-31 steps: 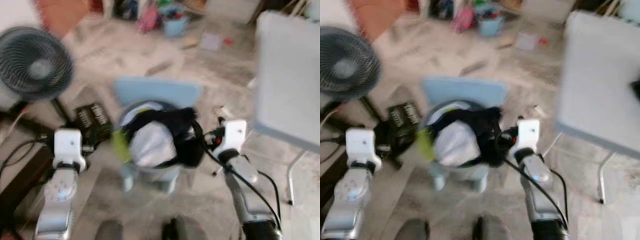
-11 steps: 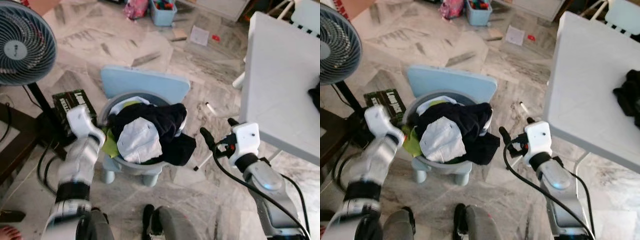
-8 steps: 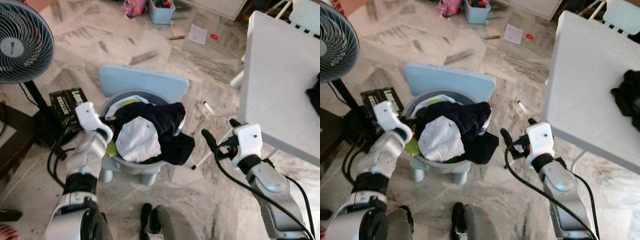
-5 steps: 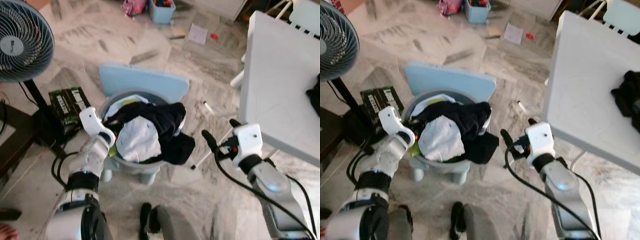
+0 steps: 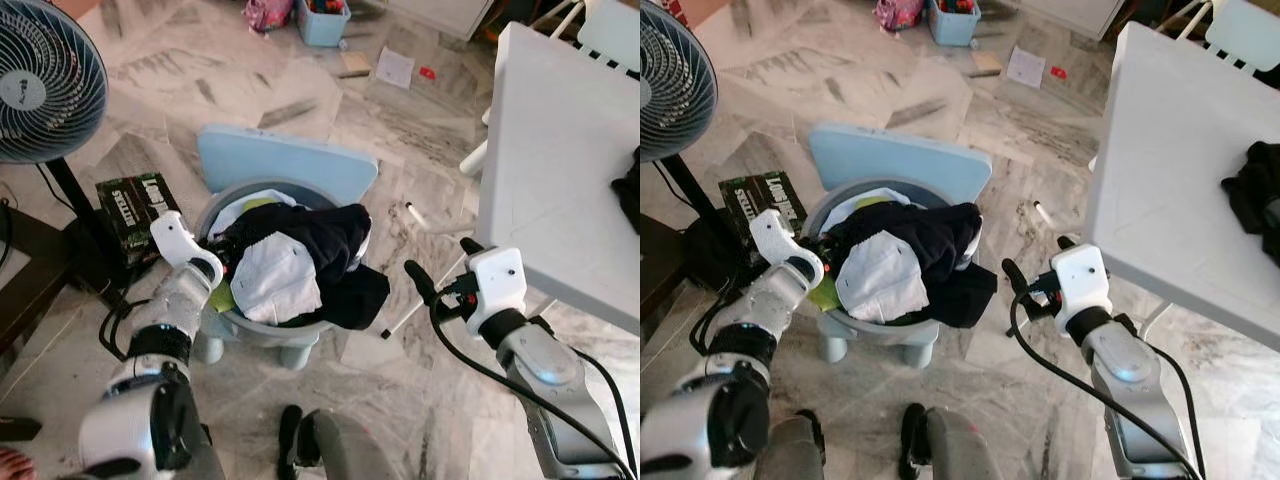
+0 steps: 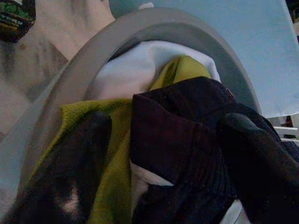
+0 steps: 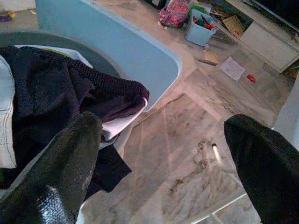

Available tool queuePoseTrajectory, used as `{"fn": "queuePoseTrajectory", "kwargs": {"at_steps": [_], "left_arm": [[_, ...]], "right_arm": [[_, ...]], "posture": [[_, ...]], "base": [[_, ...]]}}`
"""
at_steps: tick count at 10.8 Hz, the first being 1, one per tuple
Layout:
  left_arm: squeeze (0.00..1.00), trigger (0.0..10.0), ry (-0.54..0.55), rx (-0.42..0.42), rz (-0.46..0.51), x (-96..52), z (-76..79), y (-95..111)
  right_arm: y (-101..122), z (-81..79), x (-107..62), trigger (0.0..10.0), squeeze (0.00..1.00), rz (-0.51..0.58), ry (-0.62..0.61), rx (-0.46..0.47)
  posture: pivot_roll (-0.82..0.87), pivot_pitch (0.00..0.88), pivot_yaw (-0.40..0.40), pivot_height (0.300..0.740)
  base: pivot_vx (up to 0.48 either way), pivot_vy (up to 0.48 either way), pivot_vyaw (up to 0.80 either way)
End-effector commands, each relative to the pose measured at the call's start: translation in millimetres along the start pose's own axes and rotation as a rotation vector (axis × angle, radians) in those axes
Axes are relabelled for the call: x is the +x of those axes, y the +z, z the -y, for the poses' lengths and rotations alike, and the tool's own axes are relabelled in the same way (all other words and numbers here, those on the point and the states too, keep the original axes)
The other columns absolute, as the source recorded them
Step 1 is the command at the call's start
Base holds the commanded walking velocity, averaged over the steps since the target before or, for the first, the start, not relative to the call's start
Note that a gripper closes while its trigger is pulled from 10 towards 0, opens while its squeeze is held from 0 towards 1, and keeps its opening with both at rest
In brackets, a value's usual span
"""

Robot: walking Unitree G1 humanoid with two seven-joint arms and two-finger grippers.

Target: Hang hanger

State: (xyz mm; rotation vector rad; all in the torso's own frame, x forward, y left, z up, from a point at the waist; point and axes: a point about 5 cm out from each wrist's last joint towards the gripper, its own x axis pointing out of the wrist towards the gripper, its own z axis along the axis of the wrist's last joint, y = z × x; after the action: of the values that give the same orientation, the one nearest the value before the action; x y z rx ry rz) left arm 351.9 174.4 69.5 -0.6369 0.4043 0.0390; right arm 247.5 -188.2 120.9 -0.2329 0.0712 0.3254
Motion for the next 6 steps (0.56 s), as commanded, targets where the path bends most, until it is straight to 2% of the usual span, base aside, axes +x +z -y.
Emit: {"fn": "queuePoseTrajectory", "kwargs": {"at_steps": [1, 2, 3, 4, 5, 6], "left_arm": [[0.00, 0.0, -0.007, -0.009, -0.031, 0.9, 1.5, -8.2], [0.00, 0.0, -0.023, 0.080, -0.064, 1.3, 1.8, -14.0], [0.00, 8.5, -0.031, 0.199, -0.045, 1.7, 4.0, -12.4], [0.00, 10.0, -0.062, 0.201, -0.025, 2.6, 10.1, -11.6], [0.00, 10.0, -0.104, 0.245, -0.025, 2.6, 17.2, -15.0], [1.00, 10.0, -0.118, 0.294, -0.020, 2.2, 21.3, -17.8]], "right_arm": [[0.1, 2.6, -3.8, 10.0, 0.00, -0.012, -0.003, -0.018], [1.0, 3.8, -2.4, 10.0, 0.00, -0.009, -0.008, -0.021], [1.3, 4.3, -1.6, 10.0, 0.00, -0.008, -0.009, -0.022], [1.1, 4.4, -0.8, 10.0, 0.00, -0.008, -0.010, -0.023], [1.8, 3.0, 0.4, 10.0, 0.00, -0.002, -0.009, -0.024], [2.3, 2.5, 1.3, 10.0, 0.00, 0.003, -0.010, -0.025]], "posture": [[-0.20, 0.214, -0.249, 0.740], [-0.20, 0.210, -0.248, 0.740], [-0.19, 0.210, -0.247, 0.740], [-0.19, 0.208, -0.249, 0.740], [-0.19, 0.206, -0.249, 0.740], [-0.19, 0.206, -0.248, 0.740]], "base": [[0.000, 0.000, 0.00], [0.000, 0.000, 0.00], [0.000, 0.000, 0.00], [0.000, 0.000, 0.00], [0.000, 0.000, 0.00], [0.000, 0.000, 0.00]]}}
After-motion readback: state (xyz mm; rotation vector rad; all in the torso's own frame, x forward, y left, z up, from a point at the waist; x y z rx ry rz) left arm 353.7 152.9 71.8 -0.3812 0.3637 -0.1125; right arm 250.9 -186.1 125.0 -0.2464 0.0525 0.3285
